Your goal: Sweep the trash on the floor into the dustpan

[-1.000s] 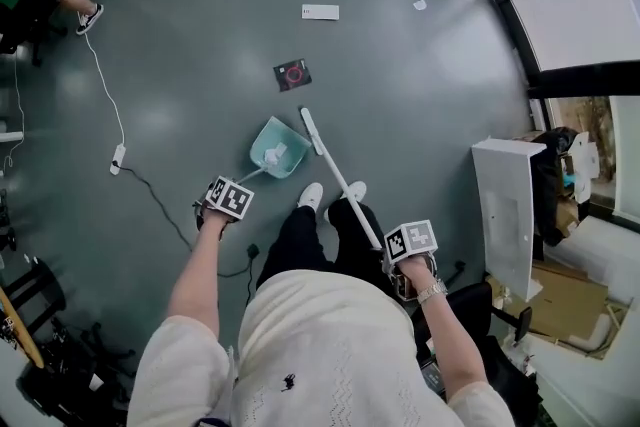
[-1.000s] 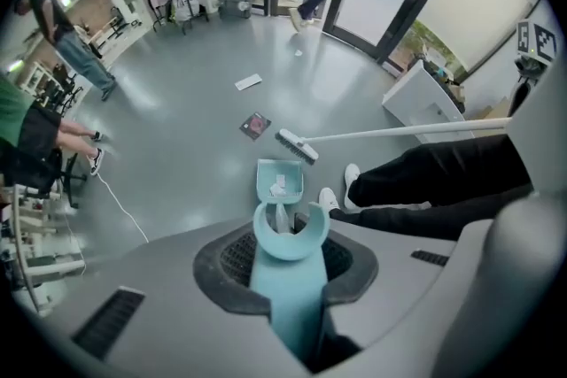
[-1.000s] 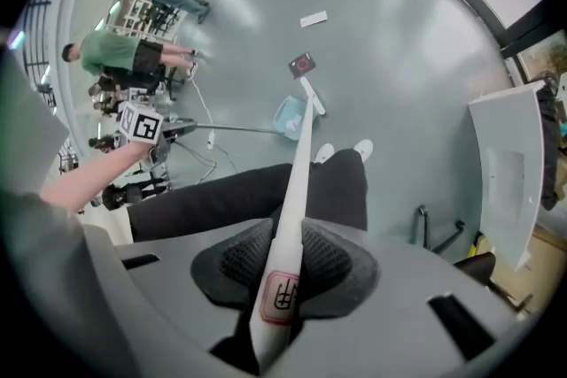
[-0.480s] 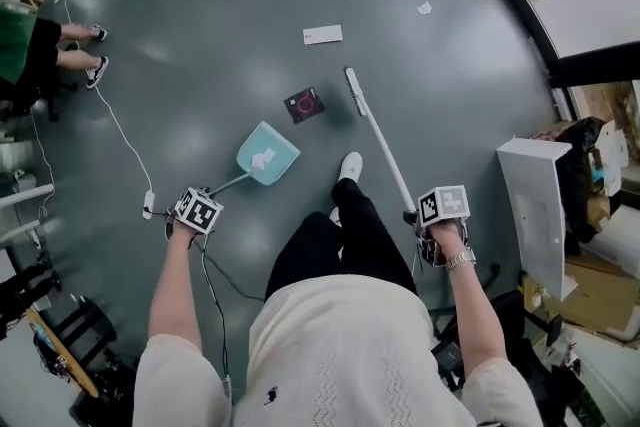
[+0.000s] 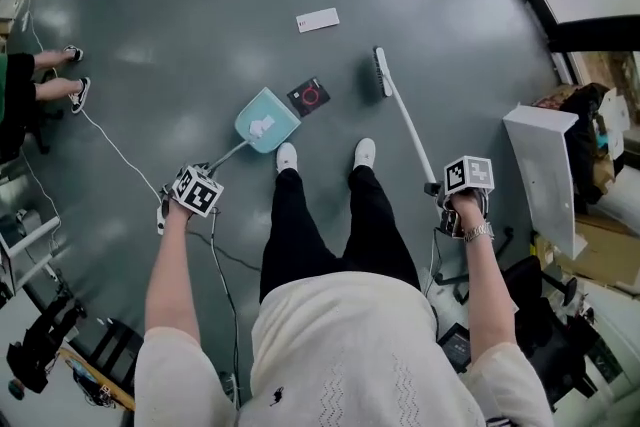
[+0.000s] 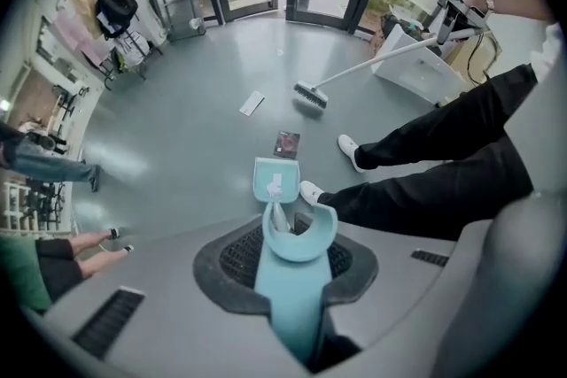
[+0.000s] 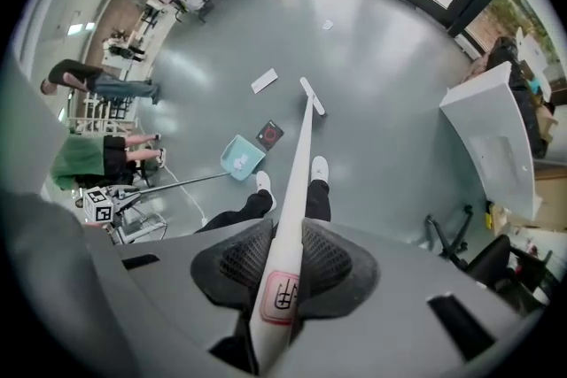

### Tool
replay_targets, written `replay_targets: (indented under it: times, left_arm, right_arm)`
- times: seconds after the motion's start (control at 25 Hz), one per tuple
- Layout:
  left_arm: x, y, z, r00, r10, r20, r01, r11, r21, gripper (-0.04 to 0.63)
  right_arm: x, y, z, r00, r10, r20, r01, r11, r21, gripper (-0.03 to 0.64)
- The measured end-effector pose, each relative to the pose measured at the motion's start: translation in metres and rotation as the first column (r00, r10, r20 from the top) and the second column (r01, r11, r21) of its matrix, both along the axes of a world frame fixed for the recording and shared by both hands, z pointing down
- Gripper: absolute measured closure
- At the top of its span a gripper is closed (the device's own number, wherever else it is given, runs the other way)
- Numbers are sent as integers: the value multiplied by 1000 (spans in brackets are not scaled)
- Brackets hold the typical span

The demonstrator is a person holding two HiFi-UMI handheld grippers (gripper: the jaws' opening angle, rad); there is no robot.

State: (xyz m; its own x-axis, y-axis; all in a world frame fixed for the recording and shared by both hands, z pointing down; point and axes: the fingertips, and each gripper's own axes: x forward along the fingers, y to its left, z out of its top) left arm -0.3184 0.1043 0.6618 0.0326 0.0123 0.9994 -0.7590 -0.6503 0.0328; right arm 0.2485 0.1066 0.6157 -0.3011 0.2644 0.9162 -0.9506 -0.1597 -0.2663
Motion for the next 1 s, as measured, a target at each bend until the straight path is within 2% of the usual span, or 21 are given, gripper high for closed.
replay_targets:
  times: [0.2, 0.36, 0.44, 0.6, 0.8, 1.0]
  left_arm:
    - [-34, -38, 21, 989, 149, -18, -149, 988, -43, 505]
    - [-48, -67, 37, 976, 216, -29, -217, 972, -84, 505]
    - [-49, -80, 45, 975, 221, -22, -222, 970, -100, 505]
    - [-47, -96, 51, 975, 219, -22, -220, 967, -126, 505]
    - [-55, -99, 55, 977, 210, -38, -213, 968, -132, 505]
    - [-50, -85, 59, 977, 208, -35, -211, 970, -118, 505]
  right_arm:
    - [-50, 16, 13, 992, -14, -124, 9, 999, -36, 505]
    - [-109, 26, 31, 987, -47, -152, 36, 997, -71, 505]
    - [-136, 30, 37, 982, -107, -156, 95, 992, -81, 505]
    - [-185, 41, 40, 951, -263, -163, 247, 962, -115, 503]
    - [-242, 54, 37, 941, -315, -121, 300, 945, -130, 495]
    - [-275, 84, 30, 897, -441, -38, 433, 891, -137, 492]
